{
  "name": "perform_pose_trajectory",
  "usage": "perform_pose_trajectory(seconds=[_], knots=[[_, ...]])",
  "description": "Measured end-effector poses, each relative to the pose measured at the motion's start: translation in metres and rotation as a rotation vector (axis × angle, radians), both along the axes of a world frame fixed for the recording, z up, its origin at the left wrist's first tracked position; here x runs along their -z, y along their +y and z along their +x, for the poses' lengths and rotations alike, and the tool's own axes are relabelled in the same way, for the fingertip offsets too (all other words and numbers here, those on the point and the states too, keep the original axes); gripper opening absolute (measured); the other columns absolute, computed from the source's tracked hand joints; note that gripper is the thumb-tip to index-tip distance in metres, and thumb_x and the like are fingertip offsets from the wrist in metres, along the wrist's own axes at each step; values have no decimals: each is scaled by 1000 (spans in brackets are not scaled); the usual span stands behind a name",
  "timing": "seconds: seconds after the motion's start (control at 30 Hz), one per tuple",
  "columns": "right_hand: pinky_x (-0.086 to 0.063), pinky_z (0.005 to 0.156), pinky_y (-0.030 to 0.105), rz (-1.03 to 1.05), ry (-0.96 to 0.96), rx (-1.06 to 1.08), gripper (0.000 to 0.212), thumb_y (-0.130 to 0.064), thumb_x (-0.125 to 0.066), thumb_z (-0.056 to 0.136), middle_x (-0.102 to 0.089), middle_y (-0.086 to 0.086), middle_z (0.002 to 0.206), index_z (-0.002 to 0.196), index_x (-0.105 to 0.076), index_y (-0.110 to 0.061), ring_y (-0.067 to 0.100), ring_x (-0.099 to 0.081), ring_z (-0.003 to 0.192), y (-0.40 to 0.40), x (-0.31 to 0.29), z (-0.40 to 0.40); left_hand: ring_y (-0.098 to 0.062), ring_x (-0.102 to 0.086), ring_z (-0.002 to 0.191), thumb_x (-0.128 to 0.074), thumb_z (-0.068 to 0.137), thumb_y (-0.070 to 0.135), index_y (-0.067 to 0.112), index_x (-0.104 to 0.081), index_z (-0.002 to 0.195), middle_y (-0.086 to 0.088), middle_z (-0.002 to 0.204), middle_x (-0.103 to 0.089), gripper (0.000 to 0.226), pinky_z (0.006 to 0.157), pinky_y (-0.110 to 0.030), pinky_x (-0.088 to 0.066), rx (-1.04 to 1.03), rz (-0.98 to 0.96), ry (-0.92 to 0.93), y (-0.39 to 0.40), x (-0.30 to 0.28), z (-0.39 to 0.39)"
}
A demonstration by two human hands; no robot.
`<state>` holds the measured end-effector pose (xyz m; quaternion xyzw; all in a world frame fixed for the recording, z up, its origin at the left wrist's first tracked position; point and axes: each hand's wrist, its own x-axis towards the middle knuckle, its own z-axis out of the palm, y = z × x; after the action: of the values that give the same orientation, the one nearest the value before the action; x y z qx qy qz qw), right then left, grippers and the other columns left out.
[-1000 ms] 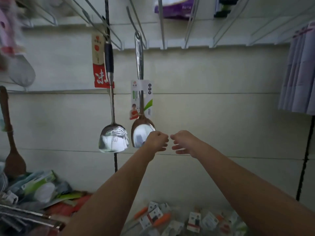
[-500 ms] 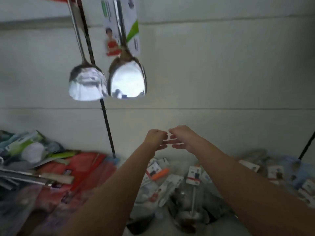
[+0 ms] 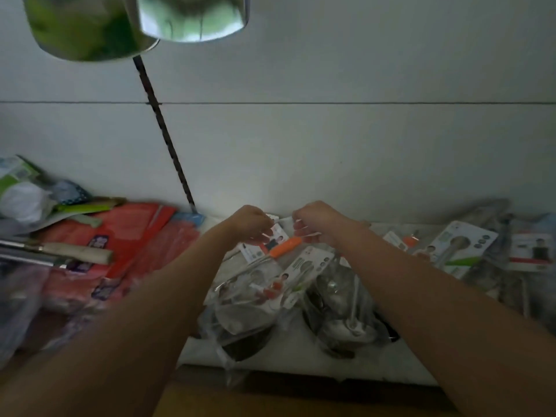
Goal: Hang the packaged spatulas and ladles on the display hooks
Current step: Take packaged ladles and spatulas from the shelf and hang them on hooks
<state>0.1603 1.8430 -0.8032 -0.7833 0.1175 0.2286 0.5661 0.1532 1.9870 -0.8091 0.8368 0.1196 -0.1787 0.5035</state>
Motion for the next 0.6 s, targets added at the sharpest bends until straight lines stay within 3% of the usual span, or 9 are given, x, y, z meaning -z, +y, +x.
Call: perform_pose_trajectory(seconds=[0.2, 0.33, 0.47, 0.6], knots=[[-41, 53, 26, -48, 32, -38, 22, -12, -48, 95, -50, 6, 70, 74, -51, -10, 17, -48, 57, 15, 21, 0, -12, -62, 53, -52, 91, 4, 5, -58, 84, -10, 78, -63, 9, 59, -23, -50, 64, 99, 42, 9, 23, 6], [-43, 56, 27, -61, 45, -46, 14, -13, -47, 96, -52, 7, 71, 85, -54, -7, 17, -50, 58, 16, 28, 3, -16, -60, 59, -52, 93, 7, 2, -57, 94, -12, 80, -63, 8, 55, -21, -50, 54, 100, 65, 13, 30, 9], [-43, 54, 26, -46, 64, -40, 21, -16, -51, 95, -51, 8, 71, 76, -50, -10, 17, -48, 57, 10, 32, 7, -19, -58, 67, -54, 90, 3, 8, -56, 77, -14, 85, -62, 14, 62, -24, -50, 107, 131, 77, 4, 37, 12], [-43, 54, 28, -48, 84, -4, 16, -3, -47, 93, -47, 10, 70, 78, -51, -5, 19, -43, 54, -5, 38, 10, -17, -60, 71, -54, 93, 13, 7, -59, 94, -6, 82, -61, 7, 72, -26, -52, 208, 179, 109, -20, 44, 8]])
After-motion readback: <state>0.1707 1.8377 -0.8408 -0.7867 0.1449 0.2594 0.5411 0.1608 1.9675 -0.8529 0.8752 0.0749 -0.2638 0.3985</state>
